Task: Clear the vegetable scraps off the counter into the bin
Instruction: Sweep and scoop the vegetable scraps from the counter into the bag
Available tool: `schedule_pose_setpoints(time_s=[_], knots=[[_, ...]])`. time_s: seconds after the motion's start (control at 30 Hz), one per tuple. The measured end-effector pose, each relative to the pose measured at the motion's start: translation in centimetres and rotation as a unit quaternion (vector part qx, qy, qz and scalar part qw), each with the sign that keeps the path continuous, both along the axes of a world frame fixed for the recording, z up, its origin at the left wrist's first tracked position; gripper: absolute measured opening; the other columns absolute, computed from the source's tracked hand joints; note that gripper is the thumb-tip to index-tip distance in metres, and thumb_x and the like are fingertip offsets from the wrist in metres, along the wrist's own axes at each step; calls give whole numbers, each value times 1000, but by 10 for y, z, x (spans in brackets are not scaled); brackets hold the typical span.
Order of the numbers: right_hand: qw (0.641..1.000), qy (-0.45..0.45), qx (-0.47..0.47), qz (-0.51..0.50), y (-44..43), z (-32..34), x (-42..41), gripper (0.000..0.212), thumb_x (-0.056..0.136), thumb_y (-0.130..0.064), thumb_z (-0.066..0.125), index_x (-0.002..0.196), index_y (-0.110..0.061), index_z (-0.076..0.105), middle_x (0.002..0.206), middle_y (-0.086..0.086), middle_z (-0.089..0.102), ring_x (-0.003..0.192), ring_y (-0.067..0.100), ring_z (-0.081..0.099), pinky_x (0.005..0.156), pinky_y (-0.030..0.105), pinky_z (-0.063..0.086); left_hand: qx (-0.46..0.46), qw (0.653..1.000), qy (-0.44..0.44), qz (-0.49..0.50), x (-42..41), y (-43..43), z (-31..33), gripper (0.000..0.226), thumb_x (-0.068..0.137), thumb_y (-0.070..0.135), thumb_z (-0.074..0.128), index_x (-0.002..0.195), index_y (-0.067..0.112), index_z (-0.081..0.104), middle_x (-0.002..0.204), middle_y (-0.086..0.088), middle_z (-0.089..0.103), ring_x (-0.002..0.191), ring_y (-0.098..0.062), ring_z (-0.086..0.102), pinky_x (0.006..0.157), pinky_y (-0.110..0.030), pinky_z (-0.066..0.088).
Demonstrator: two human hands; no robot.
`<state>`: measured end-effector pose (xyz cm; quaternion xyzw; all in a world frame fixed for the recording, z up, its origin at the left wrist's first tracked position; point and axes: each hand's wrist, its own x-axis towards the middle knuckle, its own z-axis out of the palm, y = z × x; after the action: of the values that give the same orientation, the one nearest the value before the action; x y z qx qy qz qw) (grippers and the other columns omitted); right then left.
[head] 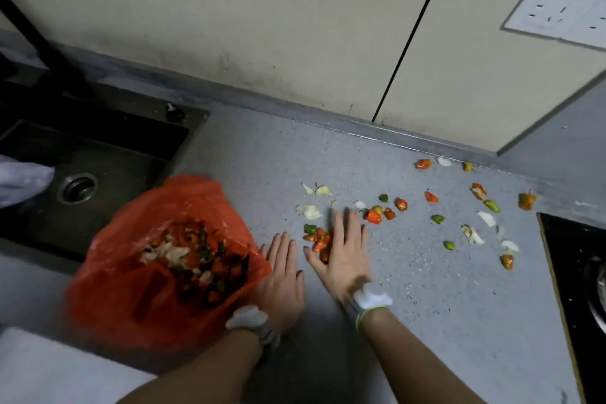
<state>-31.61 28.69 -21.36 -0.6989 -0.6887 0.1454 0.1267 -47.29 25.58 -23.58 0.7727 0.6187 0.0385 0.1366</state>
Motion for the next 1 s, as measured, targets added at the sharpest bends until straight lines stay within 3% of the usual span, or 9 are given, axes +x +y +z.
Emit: schedule_pose_setpoints(time_s=[0.13, 0.33, 0.4, 0.5, 0.6, 0.7, 0.8, 1.0], knots=[[995, -61, 22, 69, 33, 5, -2, 90, 91, -70, 42, 159, -25, 6, 164, 17, 9, 152, 36, 1, 120, 60, 15, -15, 1000, -9, 20, 3, 1, 4, 69, 91, 40, 27, 147, 1, 40, 158, -15, 26, 147, -31, 26, 117, -52, 20], [984, -103, -70, 131, 89, 18, -17, 87, 85, -82, 27, 155, -43, -8, 167, 4, -8, 150, 43, -14, 115, 71, 3, -2, 1000, 14, -12, -4, 1, 9, 66, 93, 35, 30, 152, 5, 29, 162, -14, 20, 150, -30, 15, 119, -53, 16], [977, -109, -107, 145, 101, 18, -22, 87, 84, -82, 27, 155, -43, -3, 167, 2, -8, 150, 41, -15, 114, 72, 3, 10, 999, 23, -23, -5, 0, 12, 66, 94, 34, 32, 152, 3, 29, 161, -16, 20, 150, -31, 15, 122, -50, 3], [970, -145, -120, 152, 102, 18, -25, 81, 86, -76, 28, 155, -34, 16, 166, 5, 9, 151, 39, 3, 115, 67, 10, 29, 999, 11, -33, -7, 0, 18, 66, 92, 33, 40, 149, 1, 34, 159, -19, 26, 148, -35, 19, 119, -41, -16], [978, -137, -48, 151, 82, 18, -19, 65, 93, -60, 34, 147, -24, 34, 155, 10, 33, 143, 35, 26, 115, 55, 24, 33, 999, -1, -31, -7, 1, 16, 66, 93, 33, 39, 151, 2, 31, 160, -18, 23, 150, -33, 14, 121, -46, -8], [978, -145, 20, 148, 56, 13, -8, 51, 96, -51, 37, 136, -21, 48, 137, 10, 50, 125, 30, 44, 105, 47, 38, 5, 1000, 5, -6, -2, 0, 12, 68, 93, 39, 29, 153, 5, 28, 163, -12, 15, 151, -28, 11, 120, -48, 4], [975, -167, 53, 139, 37, 7, 1, 47, 95, -52, 42, 127, -21, 55, 126, 11, 55, 113, 30, 50, 94, 47, 44, -9, 1000, -3, 7, -2, -1, 9, 72, 92, 43, 22, 154, 7, 26, 163, -9, 11, 152, -25, 9, 120, -49, 12], [974, -167, 76, 130, 26, 6, 9, 28, 95, -41, 48, 94, -14, 59, 92, 8, 60, 83, 27, 59, 65, 39, 52, 9, 1000, -6, 18, 0, -3, 8, 63, 94, 34, 34, 150, 6, 35, 161, -11, 25, 150, -25, 18, 118, -51, 21]])
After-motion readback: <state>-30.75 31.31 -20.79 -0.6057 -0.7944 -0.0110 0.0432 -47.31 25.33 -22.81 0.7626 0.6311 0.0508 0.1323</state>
